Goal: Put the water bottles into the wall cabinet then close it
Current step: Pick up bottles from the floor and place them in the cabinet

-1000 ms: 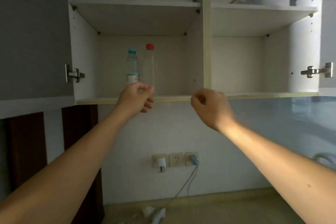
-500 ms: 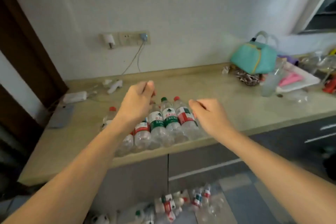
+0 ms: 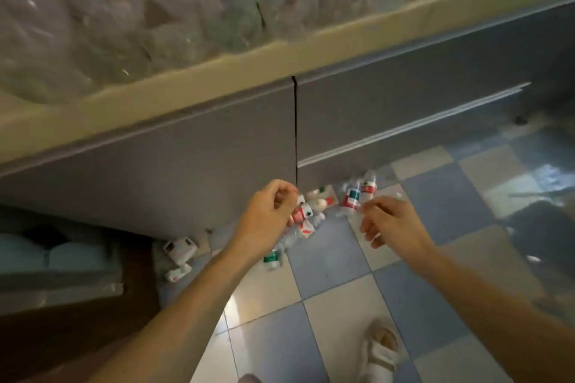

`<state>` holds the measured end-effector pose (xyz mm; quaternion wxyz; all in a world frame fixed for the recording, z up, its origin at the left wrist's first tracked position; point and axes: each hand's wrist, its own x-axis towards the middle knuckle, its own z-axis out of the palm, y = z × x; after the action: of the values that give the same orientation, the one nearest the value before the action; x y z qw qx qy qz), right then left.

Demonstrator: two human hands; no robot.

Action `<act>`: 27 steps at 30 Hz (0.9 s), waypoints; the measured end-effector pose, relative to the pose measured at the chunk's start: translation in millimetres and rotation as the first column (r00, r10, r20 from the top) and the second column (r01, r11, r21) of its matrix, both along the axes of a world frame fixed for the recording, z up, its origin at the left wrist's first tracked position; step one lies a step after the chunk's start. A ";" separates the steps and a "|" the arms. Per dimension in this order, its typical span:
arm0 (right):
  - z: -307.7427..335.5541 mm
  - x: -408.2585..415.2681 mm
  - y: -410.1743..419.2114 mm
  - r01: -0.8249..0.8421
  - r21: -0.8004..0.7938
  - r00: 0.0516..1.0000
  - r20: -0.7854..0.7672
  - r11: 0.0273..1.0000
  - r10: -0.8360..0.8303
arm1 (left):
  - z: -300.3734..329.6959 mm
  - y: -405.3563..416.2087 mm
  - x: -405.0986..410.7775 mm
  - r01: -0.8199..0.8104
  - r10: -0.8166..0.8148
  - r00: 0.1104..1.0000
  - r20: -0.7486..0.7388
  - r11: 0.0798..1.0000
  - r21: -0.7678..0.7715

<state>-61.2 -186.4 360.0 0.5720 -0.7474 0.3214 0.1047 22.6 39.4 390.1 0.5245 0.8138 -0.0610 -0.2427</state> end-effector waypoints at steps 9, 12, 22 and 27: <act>-266.9 15.4 -12.0 -0.116 0.042 0.983 -0.135 0.992 0.121 | -291.8 31.1 -32.4 -0.478 0.454 0.877 0.156 0.854 0.207; -349.7 24.7 -11.9 -0.093 0.051 0.978 -0.185 0.994 0.100 | -387.3 45.7 -58.7 -0.584 0.559 0.812 0.171 0.761 0.284; -547.3 50.9 26.0 0.074 0.080 0.966 -0.253 0.994 -0.051 | -581.7 44.3 -30.2 -0.382 0.480 0.877 0.027 0.662 0.645; -567.1 52.8 40.4 0.032 0.139 0.950 -0.311 0.990 0.013 | -607.1 45.5 -26.7 -0.349 0.503 0.862 -0.070 0.687 0.638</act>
<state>-8.4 -145.9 -207.1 0.5664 -0.6773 0.4031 0.2409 -4.1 84.9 -217.0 0.2816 0.8933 0.2756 -0.2160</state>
